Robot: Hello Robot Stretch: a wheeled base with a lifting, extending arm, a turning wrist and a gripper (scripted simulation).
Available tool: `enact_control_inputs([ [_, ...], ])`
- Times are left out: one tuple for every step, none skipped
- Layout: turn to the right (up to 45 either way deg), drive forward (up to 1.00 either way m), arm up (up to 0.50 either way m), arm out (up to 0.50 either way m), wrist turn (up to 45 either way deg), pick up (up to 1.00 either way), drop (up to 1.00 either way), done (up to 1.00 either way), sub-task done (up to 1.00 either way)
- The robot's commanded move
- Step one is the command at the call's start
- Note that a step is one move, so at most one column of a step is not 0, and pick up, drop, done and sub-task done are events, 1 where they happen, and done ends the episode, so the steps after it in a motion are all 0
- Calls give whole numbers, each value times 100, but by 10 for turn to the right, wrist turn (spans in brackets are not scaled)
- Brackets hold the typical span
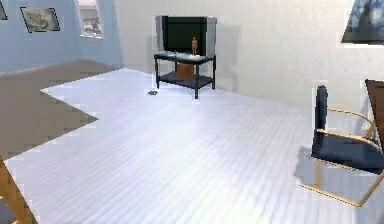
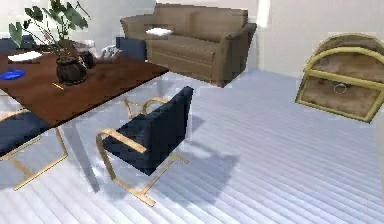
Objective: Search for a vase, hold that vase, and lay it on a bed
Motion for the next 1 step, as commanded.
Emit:
enact_control_inputs([
  [180,0,0,0,0,0,0,0,0],
])
